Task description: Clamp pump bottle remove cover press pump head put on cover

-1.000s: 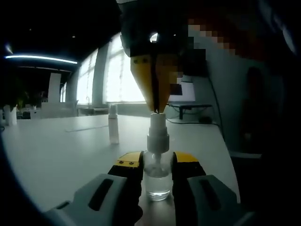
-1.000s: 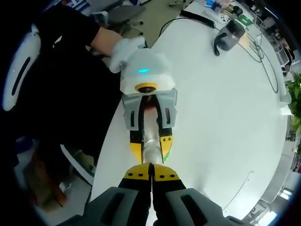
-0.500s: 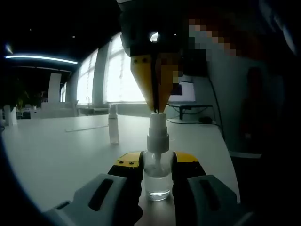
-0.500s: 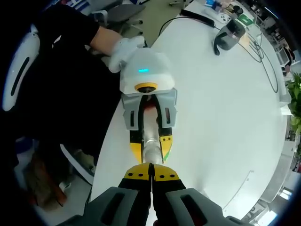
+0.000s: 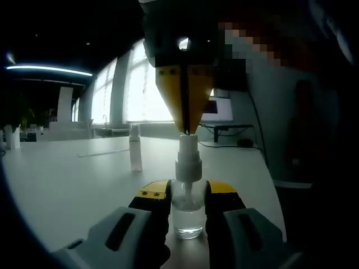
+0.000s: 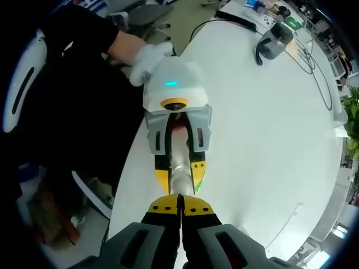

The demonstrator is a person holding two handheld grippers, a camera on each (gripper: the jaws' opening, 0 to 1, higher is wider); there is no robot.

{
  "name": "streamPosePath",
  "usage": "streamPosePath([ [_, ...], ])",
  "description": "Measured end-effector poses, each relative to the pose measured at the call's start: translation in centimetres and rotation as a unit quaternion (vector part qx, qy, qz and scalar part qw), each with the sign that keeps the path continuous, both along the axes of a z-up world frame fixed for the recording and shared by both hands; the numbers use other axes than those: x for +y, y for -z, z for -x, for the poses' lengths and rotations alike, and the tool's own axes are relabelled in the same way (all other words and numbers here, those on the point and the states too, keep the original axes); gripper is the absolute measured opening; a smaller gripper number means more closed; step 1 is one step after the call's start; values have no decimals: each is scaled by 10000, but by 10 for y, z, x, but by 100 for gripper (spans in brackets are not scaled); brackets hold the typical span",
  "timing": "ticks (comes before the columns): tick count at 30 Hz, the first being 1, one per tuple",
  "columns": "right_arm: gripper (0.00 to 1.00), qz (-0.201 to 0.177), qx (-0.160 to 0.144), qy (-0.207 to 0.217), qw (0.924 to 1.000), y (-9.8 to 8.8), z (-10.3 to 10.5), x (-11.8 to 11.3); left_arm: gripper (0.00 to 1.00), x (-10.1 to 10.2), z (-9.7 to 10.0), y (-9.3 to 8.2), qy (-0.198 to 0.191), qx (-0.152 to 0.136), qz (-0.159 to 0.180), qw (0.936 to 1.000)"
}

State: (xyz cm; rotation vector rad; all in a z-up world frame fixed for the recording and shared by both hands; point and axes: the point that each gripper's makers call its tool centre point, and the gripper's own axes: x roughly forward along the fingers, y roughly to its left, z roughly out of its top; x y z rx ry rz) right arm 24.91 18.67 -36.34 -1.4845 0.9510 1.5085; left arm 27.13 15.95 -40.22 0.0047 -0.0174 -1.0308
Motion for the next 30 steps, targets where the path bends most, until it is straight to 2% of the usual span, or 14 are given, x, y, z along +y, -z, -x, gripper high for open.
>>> streamPosePath([
  [30,0,158,-66,-59,9998,6,0,0,15,0,0,0,-3,5,5,10000],
])
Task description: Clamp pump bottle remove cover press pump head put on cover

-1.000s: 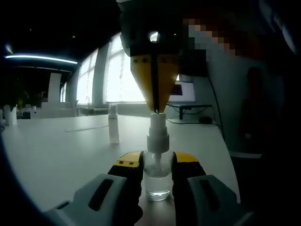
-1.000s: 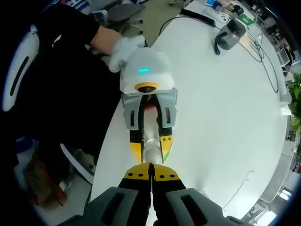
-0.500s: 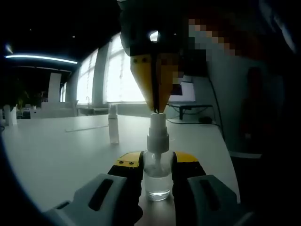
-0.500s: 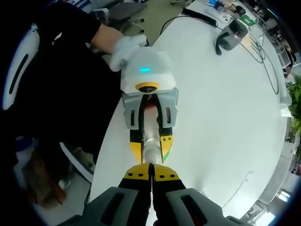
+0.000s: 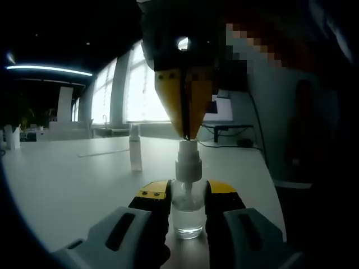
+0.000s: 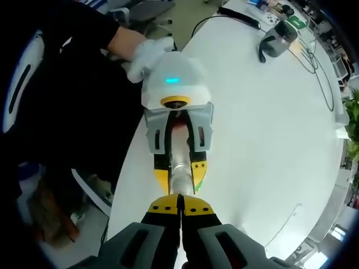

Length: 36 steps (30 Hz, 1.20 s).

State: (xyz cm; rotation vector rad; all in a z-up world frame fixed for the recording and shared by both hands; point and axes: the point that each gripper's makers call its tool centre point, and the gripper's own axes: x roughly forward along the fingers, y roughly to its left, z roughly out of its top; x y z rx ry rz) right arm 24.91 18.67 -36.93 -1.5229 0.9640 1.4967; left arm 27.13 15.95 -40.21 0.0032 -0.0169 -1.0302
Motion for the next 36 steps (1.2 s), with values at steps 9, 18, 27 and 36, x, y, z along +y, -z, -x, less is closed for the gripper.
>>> streamPosePath([
  [9,0,-133,56,54,9999,-4,-1,-1,15,0,1,0,0,-7,-2,10000],
  [18,0,-276,124,178,9994,-6,-1,0,15,0,1,-1,-5,-9,-1,10000],
  [27,0,-188,60,110,9997,-6,-1,0,15,0,1,-1,-4,-12,-5,10000],
  [36,0,-188,59,111,9997,-6,-1,0,15,0,1,-1,-7,-12,-6,10000],
])
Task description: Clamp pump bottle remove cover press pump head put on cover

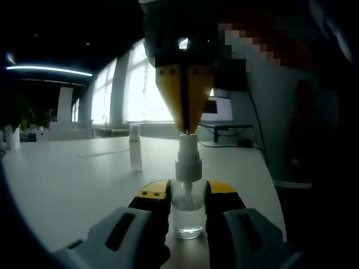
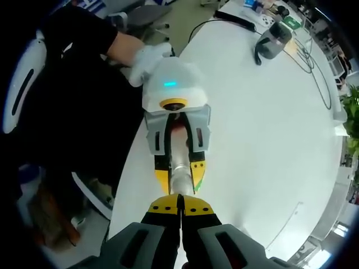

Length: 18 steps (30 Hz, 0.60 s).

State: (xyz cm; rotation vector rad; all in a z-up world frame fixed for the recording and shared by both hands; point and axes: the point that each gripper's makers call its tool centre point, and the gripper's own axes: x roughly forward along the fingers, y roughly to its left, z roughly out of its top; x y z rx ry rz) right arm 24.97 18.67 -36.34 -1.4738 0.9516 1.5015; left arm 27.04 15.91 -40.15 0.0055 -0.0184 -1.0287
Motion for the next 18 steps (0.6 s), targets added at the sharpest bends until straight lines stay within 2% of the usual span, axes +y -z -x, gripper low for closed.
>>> streamPosePath([
  [18,0,29,-29,-33,10000,0,0,0,15,0,0,0,-2,1,-4,10000],
])
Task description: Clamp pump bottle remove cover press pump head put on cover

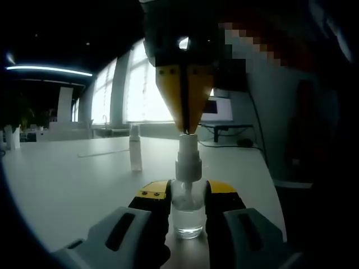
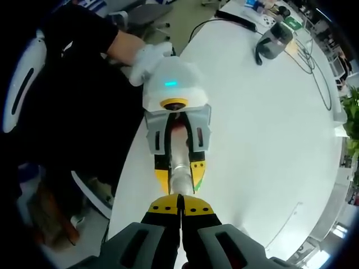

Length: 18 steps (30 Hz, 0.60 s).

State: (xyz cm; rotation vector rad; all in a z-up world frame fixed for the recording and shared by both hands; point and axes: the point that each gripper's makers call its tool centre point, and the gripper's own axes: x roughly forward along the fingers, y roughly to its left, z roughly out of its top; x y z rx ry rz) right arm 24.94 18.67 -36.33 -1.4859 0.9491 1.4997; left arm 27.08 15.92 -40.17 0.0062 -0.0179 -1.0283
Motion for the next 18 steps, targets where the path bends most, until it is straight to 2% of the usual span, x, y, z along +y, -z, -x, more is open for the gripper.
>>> streamPosePath([
  [12,0,-7,-36,12,10000,2,0,0,15,1,-1,0,0,-6,-5,10000],
  [18,0,118,-40,-19,9999,5,0,0,15,0,1,0,-1,-9,-8,10000],
])
